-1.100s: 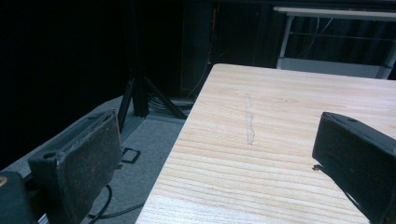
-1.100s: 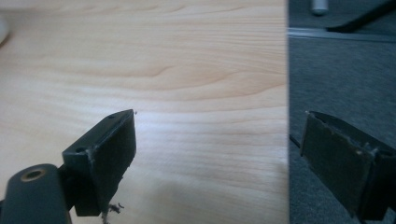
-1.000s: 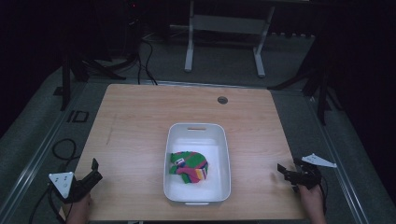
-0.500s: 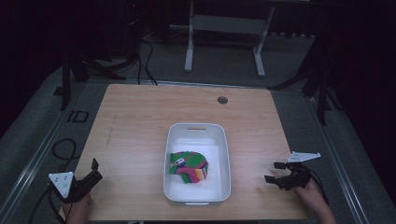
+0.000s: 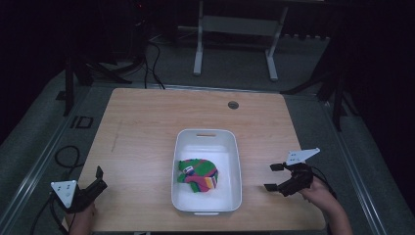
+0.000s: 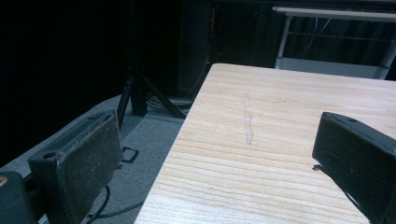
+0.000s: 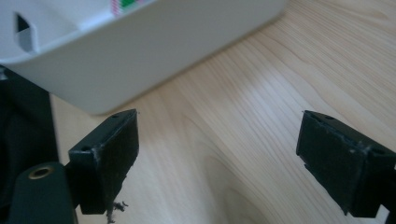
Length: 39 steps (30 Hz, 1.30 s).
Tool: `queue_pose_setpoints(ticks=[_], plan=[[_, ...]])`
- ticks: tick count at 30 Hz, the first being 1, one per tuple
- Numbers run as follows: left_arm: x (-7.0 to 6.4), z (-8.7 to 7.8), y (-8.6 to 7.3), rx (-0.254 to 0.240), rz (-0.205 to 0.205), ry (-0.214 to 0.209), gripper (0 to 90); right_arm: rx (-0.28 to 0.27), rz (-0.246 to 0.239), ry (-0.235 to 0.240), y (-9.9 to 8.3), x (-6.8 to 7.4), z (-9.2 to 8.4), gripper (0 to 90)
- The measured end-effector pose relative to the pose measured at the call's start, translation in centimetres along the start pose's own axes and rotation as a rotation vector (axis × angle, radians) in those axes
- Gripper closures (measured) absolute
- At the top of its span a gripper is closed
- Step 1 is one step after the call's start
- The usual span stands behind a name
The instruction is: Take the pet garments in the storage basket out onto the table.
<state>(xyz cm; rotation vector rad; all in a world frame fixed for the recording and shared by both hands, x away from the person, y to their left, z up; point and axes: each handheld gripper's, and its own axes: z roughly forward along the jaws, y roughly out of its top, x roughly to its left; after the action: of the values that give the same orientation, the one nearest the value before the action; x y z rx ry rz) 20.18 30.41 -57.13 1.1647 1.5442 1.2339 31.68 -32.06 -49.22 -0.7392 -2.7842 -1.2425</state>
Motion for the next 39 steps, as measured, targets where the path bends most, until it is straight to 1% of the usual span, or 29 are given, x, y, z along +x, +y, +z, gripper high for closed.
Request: queue_pose_setpoints(ticks=[1, 2, 3, 4, 6, 7, 8, 9, 11, 15, 16, 17, 19, 21, 22, 23, 24, 25, 26, 27, 28, 30, 31, 32, 34, 36, 37, 38, 39], plan=[[0.0, 0.0, 0.0, 0.000, 0.000, 0.000, 1.9, 0.000, 0.000, 0.000, 0.0, 0.0, 0.0, 13.0], [0.0, 0.0, 0.0, 0.000, -0.001, -0.001, 1.9, 0.007, -0.009, 0.018, 0.8, 0.4, 0.1, 13.0], [0.0, 0.0, 0.0, 0.000, -0.001, -0.003, 1.9, 0.007, -0.009, 0.018, 0.8, 0.4, 0.1, 13.0], [0.0, 0.0, 0.0, 0.001, -0.001, -0.004, 1.9, 0.011, -0.021, 0.027, 1.8, 0.9, 0.2, 13.0], [0.0, 0.0, 0.0, 0.002, -0.003, -0.003, 1.9, -0.008, -0.032, 0.048, 2.6, 1.3, 0.2, 13.0], [0.0, 0.0, 0.0, 0.001, -0.001, -0.004, 1.9, -0.019, -0.045, 0.049, 3.1, 1.6, 0.2, 12.9], [0.0, 0.0, 0.0, 0.001, 0.000, -0.003, 1.9, -0.019, -0.045, 0.049, 3.1, 1.6, 0.2, 12.9], [0.0, 0.0, 0.0, 0.001, -0.001, -0.003, 1.9, -0.025, -0.066, 0.043, 3.9, 2.2, 0.3, 13.0], [0.0, 0.0, 0.0, 0.001, 0.000, -0.003, 1.8, -0.021, -0.069, 0.055, 4.8, 2.4, 0.5, 13.1], [0.0, 0.0, 0.0, 0.001, 0.000, -0.004, 1.9, 0.004, -0.123, 0.055, 6.6, 3.2, 1.2, 13.8], [0.0, 0.0, 0.0, 0.001, 0.000, -0.004, 1.8, 0.004, -0.123, 0.055, 6.6, 3.2, 1.2, 13.8], [0.0, 0.0, 0.0, 0.001, -0.001, -0.003, 1.9, 0.008, -0.151, 0.054, 7.6, 3.5, 1.7, 14.7], [0.0, 0.0, 0.0, 0.002, 0.002, -0.003, 1.9, 0.008, -0.165, 0.056, 8.5, 3.8, 2.3, 14.7], [0.0, 0.0, 0.0, 0.001, 0.000, -0.003, 1.9, 0.015, -0.178, 0.072, 9.3, 4.0, 2.9, 14.3], [0.0, 0.0, 0.0, 0.001, -0.001, -0.004, 1.9, 0.015, -0.178, 0.072, 9.3, 4.0, 2.9, 14.3], [0.0, 0.0, 0.0, 0.001, -0.002, -0.004, 1.9, 0.023, -0.184, 0.076, 9.8, 4.2, 3.5, 14.1], [0.1, 0.0, 0.0, 0.001, -0.001, -0.005, 1.9, 0.041, -0.199, 0.095, 10.5, 4.5, 4.4, 13.4], [0.0, 0.0, 0.0, 0.001, -0.001, -0.005, 1.9, 0.041, -0.199, 0.095, 10.5, 4.5, 4.4, 13.4], [0.1, 0.0, 0.0, 0.001, -0.002, -0.005, 1.9, 0.062, -0.208, 0.101, 11.0, 4.7, 5.2, 13.4], [0.1, 0.0, 0.0, 0.002, -0.003, -0.007, 1.9, 0.062, -0.208, 0.101, 11.0, 4.7, 5.2, 13.4], [0.1, 0.0, 0.0, 0.003, -0.004, -0.007, 1.9, 0.080, -0.218, 0.101, 11.7, 4.9, 6.2, 13.4], [0.1, 0.0, 0.0, 0.004, -0.003, -0.007, 1.9, 0.086, -0.223, 0.109, 12.3, 5.2, 7.0, 13.1], [0.1, 0.0, 0.0, 0.004, -0.003, -0.007, 1.9, 0.086, -0.223, 0.109, 12.3, 5.2, 7.0, 13.1], [0.1, 0.0, 0.0, 0.003, -0.002, -0.007, 1.9, 0.093, -0.229, 0.116, 12.9, 5.4, 7.8, 13.1], [0.1, 0.0, 0.0, 0.003, -0.002, -0.009, 1.9, 0.103, -0.241, 0.124, 13.5, 5.7, 8.5, 13.1], [0.1, 0.0, 0.0, 0.003, -0.004, -0.010, 1.9, 0.108, -0.246, 0.129, 13.6, 5.8, 8.8, 13.1], [0.1, 0.0, 0.0, 0.004, -0.005, -0.010, 1.9, 0.122, -0.257, 0.136, 14.1, 6.1, 9.6, 13.2], [0.1, 0.0, 0.0, 0.004, -0.005, -0.010, 1.9, 0.122, -0.257, 0.136, 14.1, 6.1, 9.6, 13.2], [0.1, 0.0, 0.0, 0.004, -0.005, -0.010, 1.9, 0.140, -0.265, 0.136, 14.6, 6.4, 10.5, 13.3]])
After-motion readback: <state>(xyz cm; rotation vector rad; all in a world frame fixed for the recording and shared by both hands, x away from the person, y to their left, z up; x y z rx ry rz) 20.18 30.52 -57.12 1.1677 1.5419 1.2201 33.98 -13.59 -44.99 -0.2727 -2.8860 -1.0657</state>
